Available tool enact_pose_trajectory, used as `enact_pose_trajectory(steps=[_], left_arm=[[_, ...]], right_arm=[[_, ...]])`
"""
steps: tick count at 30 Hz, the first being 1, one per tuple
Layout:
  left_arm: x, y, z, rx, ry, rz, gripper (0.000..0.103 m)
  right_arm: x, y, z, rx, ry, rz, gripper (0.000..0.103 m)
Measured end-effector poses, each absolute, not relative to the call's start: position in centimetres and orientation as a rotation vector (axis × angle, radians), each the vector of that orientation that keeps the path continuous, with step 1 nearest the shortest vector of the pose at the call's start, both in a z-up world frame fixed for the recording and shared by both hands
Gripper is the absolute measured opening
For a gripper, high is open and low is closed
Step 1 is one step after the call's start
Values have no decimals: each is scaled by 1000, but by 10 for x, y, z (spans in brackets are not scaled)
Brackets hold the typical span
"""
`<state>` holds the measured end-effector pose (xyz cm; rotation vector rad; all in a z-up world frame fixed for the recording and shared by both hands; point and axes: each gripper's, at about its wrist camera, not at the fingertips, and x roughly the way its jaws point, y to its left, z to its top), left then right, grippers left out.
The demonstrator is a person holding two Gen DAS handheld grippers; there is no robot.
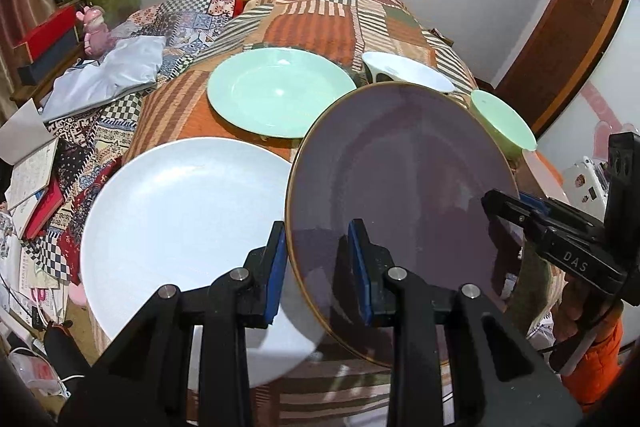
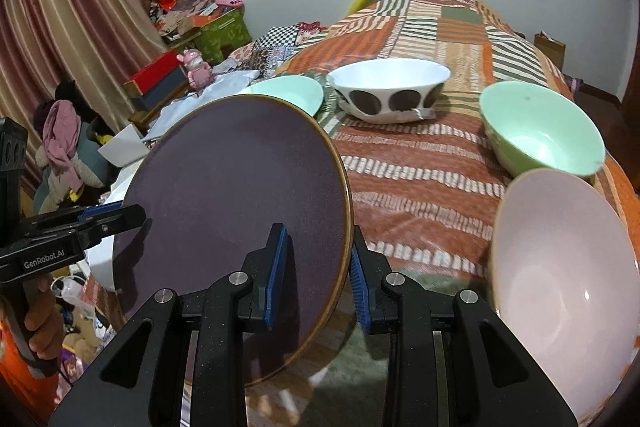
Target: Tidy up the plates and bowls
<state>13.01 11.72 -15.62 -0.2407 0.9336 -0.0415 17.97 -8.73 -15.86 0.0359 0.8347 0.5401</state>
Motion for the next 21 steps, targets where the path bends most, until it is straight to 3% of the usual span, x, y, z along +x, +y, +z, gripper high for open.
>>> enact_pose_trajectory(steps=[21], left_arm=[[149,88,-180,-224,998,-97,30]], right_arm=[[162,-119,-183,91,867,417,27]])
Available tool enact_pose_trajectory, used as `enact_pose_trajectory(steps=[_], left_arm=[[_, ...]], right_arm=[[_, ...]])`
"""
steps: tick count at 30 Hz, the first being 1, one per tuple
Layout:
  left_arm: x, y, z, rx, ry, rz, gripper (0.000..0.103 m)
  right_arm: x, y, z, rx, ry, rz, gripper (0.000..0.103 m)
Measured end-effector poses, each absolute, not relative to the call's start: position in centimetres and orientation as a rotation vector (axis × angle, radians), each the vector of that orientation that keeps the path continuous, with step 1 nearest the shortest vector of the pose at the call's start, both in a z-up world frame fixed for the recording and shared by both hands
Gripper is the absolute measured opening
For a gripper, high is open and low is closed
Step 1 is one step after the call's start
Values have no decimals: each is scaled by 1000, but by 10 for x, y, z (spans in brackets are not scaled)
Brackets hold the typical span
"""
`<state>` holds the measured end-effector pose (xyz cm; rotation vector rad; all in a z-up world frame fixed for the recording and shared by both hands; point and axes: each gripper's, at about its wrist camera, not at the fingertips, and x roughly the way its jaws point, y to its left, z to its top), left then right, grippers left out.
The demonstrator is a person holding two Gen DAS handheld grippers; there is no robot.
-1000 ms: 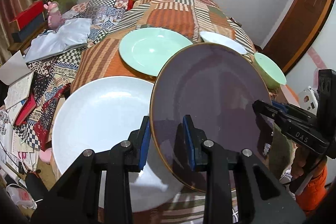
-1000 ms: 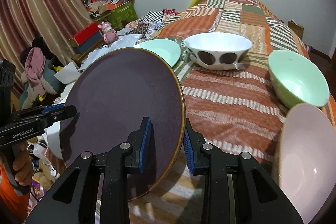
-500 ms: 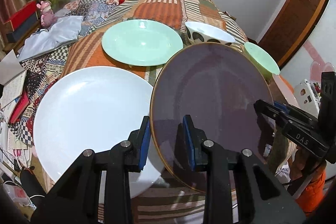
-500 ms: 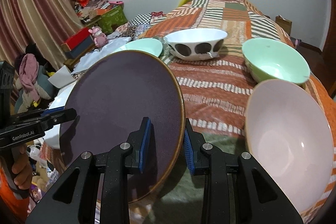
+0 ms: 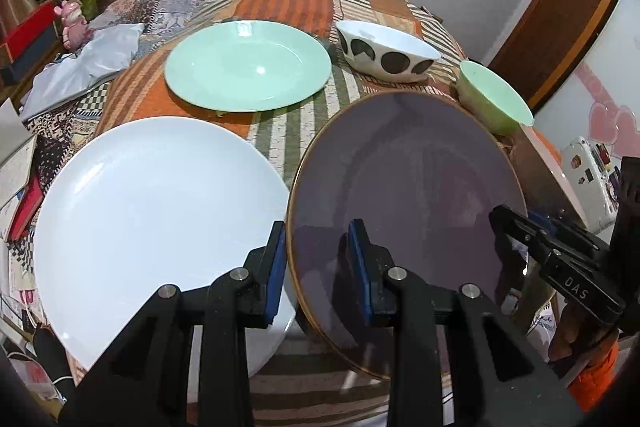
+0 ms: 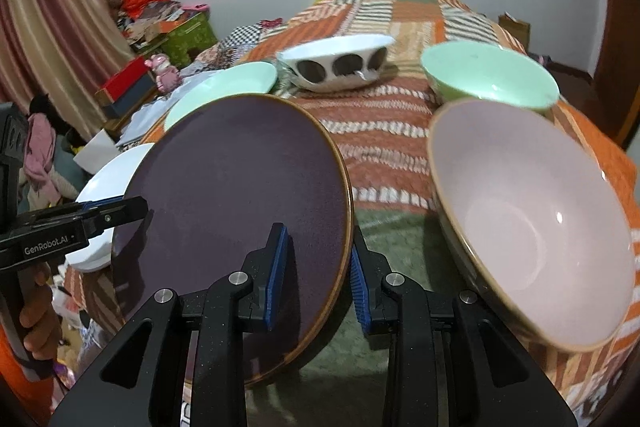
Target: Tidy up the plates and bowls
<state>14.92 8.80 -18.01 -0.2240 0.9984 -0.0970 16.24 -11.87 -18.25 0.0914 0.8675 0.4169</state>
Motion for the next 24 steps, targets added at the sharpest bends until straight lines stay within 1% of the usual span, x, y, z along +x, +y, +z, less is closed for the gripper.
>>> enact_pose_trajectory(steps=[19,24], left_arm=[[177,79,-196,-223,1019,-128,30],[166,83,-181,-222,955,-124,30]], right_arm=[[160,-130,-187,116,881,374,28],[156,-131,-182,100,878,364,28]])
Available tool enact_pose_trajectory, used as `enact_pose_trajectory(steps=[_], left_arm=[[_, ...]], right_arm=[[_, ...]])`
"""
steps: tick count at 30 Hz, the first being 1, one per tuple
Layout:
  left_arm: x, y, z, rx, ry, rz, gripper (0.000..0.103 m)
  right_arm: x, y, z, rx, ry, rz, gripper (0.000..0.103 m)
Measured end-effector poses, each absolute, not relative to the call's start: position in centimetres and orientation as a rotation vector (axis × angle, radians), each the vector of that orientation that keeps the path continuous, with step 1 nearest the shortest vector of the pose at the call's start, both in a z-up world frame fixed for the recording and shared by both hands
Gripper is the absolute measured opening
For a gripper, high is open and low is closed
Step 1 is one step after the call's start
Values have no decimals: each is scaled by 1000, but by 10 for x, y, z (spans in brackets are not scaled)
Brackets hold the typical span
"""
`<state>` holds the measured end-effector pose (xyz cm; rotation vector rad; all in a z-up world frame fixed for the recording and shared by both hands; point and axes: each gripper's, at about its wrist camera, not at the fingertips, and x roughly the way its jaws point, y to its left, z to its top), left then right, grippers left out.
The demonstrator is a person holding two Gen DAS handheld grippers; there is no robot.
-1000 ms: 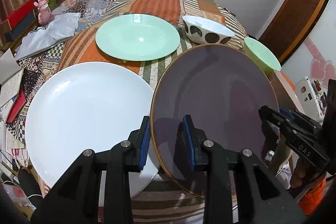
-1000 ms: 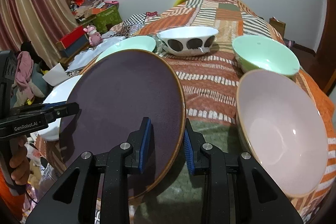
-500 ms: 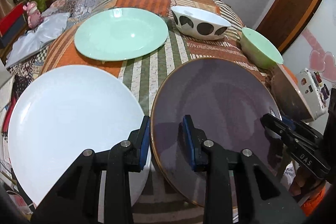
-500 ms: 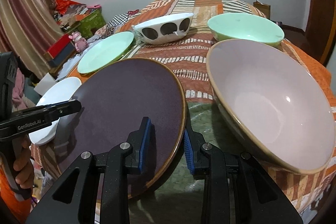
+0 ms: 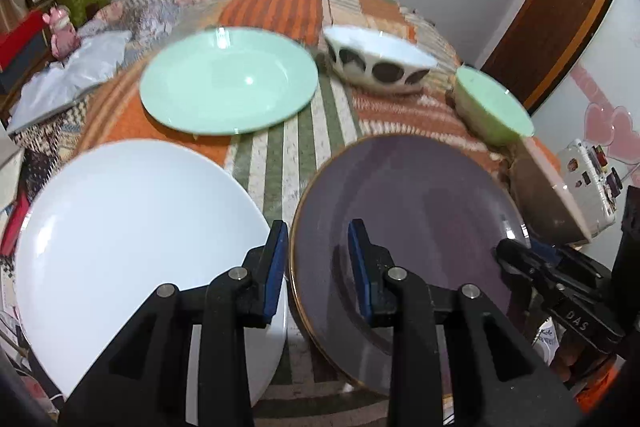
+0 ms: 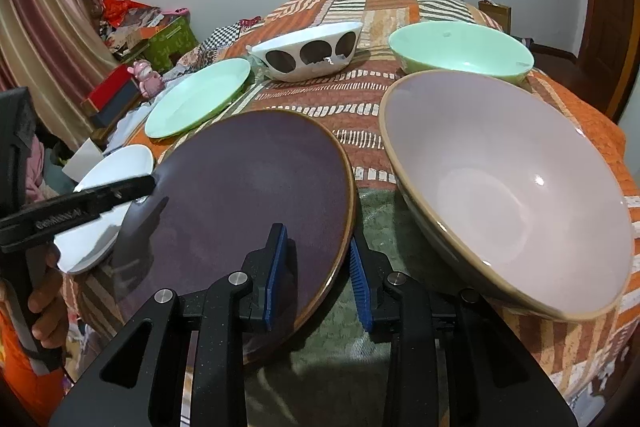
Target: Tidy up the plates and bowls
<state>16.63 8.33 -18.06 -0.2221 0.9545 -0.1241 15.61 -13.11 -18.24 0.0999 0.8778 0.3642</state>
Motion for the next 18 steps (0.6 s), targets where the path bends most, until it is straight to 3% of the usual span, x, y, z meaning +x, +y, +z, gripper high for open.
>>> enact_pose_trajectory(steps=[6,9,14,18], left_arm=[[150,85,-160,-201,904,-106,31],[141,89,-154,-208,883,-98,44],[124,98,-141,-203,840,-65,49],[111,111,-131,-192,806,-17,60]], right_arm=[[146,-134,-172,80,843,343,28],[141,-132,-163,81,812,360,30],[135,-124,-148,44,759,373,34],[137,-114,-140,23,734,396,40]])
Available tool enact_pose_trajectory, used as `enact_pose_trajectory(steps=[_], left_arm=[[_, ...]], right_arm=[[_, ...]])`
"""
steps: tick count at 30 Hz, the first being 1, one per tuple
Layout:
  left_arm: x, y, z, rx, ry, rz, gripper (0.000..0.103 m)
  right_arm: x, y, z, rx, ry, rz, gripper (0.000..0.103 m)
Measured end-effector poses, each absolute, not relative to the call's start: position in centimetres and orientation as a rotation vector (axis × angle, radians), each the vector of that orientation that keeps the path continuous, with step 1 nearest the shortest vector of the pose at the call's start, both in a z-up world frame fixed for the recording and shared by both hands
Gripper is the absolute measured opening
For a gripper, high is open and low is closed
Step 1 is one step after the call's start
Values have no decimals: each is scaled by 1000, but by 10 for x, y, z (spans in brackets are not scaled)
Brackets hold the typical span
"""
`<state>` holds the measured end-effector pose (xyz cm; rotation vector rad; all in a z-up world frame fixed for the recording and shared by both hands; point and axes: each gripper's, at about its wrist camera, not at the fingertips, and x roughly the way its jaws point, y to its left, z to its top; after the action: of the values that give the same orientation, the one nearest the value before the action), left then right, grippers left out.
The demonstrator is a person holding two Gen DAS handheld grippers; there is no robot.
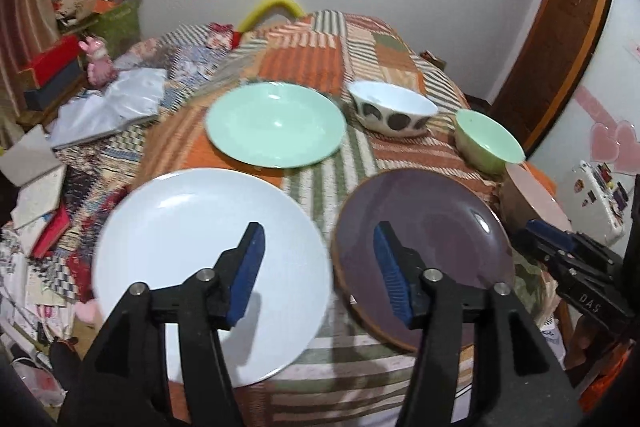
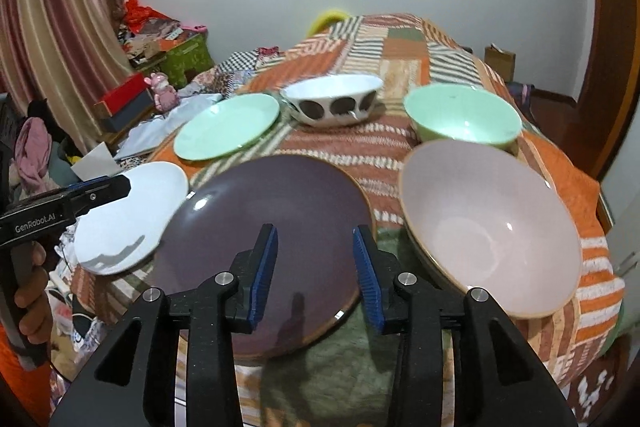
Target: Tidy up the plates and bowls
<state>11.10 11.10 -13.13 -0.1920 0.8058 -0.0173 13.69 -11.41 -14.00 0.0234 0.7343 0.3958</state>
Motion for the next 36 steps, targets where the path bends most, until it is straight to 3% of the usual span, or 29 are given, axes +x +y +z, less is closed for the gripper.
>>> enact_pose_trajectory(steps=[3,10,19,32,36], left_arm=[[100,125,-124,-185,778,27,68],[80,165,-117,-169,759,140,82],[72,210,-124,-148,796,243,83],[78,246,-175,-236,901,248,83],[77,249,-182,-261,910,248,71]], right_arm=[[140,-103,-133,11,704,414,54],[148,-73,-125,-44,677,479,60],[164,-29,-129,-78,716,582,61],[182,31,-152,-238,819,682,62],[188,44,-161,-293,852,703,62]])
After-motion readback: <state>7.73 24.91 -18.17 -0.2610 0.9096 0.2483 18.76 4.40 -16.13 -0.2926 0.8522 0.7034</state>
